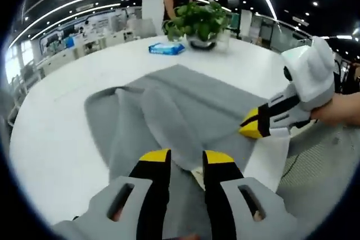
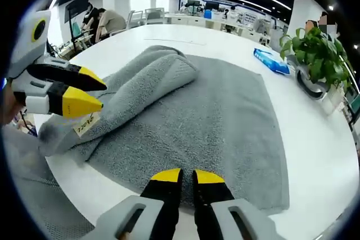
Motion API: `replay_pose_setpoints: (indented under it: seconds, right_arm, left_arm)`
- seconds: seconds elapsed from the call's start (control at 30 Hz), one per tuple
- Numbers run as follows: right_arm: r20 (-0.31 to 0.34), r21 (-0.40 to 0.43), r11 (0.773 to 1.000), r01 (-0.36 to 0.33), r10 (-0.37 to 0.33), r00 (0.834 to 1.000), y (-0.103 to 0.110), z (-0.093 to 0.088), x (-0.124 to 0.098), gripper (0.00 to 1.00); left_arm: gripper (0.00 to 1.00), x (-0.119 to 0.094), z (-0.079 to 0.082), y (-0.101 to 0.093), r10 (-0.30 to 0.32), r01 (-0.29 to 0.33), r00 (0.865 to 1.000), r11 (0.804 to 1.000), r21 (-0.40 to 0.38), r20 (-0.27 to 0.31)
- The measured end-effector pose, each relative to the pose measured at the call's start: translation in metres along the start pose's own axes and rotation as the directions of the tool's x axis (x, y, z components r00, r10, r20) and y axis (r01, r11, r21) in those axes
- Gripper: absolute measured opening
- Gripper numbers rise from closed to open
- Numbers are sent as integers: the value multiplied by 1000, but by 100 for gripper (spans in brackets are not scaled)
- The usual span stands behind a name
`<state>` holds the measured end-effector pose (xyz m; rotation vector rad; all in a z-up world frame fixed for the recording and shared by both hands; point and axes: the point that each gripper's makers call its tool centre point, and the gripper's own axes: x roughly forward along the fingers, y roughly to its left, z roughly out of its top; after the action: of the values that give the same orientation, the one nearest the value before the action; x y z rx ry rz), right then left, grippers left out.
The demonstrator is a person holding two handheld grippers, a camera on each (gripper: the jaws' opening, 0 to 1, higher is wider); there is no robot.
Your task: Open the folded towel by lifting each exposed corner and separating the folded layers until the towel lies flat within the target outline without major curled edges
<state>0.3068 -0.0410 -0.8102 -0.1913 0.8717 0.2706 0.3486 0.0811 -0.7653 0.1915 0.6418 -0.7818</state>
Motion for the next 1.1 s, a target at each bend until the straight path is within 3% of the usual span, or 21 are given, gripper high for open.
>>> replay_pose_setpoints:
  seconds: [0.3, 0.5, 0.7, 0.77, 1.1]
  right_arm:
    - [1, 7, 1000, -3, 3, 1000, 0, 1, 1, 5]
    - [2, 7, 1000, -1, 1, 1000, 1, 1, 1, 5]
    - [5, 11, 1000, -3, 3, 1000, 1, 1, 1, 5]
    - [5, 10, 1000, -3, 3, 1000, 1, 2, 1, 5]
    - [12, 11, 1000, -3, 3, 1000, 1, 2, 0, 5]
  left_arm:
    - [22, 18, -6, 13, 22, -25, 999, 997, -70, -43]
    - [20, 32, -8, 15, 7, -16, 998, 985, -172, -58]
    - [10, 31, -1, 20, 11, -17, 1000, 976, -219, -30]
    - [3, 29, 1, 22, 18, -21, 1000, 981, -191, -20]
    - [2, 7, 20, 44, 67, -55, 995, 983, -176, 67]
